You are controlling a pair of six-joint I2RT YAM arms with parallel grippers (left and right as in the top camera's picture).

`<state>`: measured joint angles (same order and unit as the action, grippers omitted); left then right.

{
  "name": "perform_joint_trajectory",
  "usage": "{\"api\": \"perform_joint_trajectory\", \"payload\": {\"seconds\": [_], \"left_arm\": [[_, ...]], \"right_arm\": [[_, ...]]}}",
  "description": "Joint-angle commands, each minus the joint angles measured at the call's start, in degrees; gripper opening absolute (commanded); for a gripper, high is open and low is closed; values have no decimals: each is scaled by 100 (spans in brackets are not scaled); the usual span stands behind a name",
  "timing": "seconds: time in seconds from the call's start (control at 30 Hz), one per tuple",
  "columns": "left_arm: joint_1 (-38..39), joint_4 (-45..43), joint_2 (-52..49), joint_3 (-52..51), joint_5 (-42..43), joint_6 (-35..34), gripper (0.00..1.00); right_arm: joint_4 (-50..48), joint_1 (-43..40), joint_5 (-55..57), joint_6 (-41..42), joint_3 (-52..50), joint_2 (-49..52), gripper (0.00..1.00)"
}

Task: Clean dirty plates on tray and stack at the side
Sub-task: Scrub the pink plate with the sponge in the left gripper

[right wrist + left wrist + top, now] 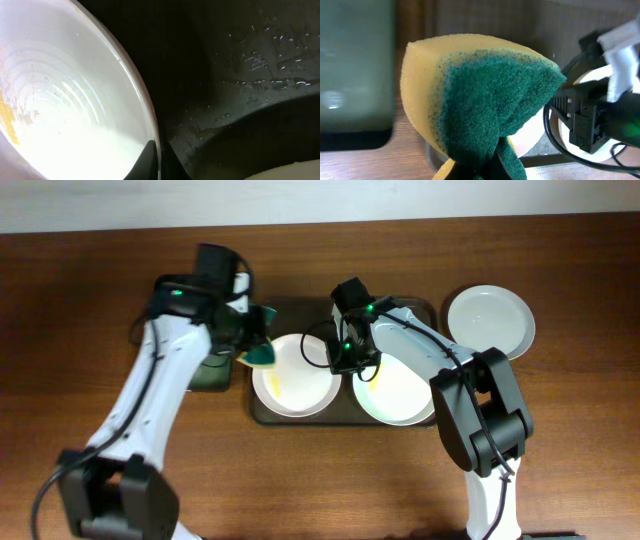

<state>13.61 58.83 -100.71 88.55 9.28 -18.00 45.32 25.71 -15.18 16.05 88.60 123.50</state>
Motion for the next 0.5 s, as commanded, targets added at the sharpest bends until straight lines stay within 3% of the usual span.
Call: {"api": "perform_joint_trajectory", "payload": {"seconds": [0.0, 0.47], "left_arm": [[131, -63, -435, 24, 101, -339, 0], [592, -267, -1834, 20, 490, -472, 0]], "right_arm": [[129, 48, 59, -61, -31, 63, 4], [31, -57, 105, 389, -31, 63, 4]]}}
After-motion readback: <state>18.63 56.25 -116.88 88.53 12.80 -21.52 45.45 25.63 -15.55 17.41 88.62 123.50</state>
